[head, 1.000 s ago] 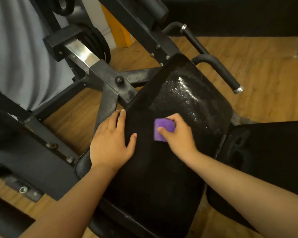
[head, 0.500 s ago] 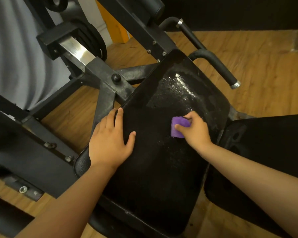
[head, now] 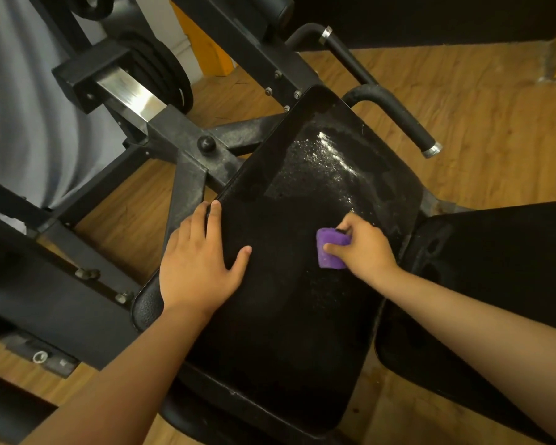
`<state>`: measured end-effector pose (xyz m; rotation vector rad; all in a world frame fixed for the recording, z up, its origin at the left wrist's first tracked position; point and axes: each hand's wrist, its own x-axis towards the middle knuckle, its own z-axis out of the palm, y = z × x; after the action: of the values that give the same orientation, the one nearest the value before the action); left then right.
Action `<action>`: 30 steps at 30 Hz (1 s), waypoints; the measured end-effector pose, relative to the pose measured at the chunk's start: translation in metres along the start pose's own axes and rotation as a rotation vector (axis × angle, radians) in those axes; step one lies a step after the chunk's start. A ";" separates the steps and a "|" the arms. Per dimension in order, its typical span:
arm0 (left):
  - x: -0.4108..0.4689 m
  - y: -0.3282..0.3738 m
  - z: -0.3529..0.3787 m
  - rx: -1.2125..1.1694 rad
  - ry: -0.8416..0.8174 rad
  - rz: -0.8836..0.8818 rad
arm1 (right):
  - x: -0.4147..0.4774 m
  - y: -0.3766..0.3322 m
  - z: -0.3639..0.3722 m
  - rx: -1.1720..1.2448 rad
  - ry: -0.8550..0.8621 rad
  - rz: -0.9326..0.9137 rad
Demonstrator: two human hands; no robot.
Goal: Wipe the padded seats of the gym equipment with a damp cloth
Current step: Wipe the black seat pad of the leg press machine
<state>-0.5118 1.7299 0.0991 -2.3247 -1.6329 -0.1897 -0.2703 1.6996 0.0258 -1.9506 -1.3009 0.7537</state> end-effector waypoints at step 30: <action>0.001 0.004 0.002 0.040 -0.001 -0.010 | -0.013 0.043 -0.010 -0.053 -0.033 -0.042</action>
<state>-0.5079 1.7299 0.0966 -2.2876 -1.6339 -0.1561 -0.2433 1.6729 -0.0007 -1.9541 -1.3898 0.7405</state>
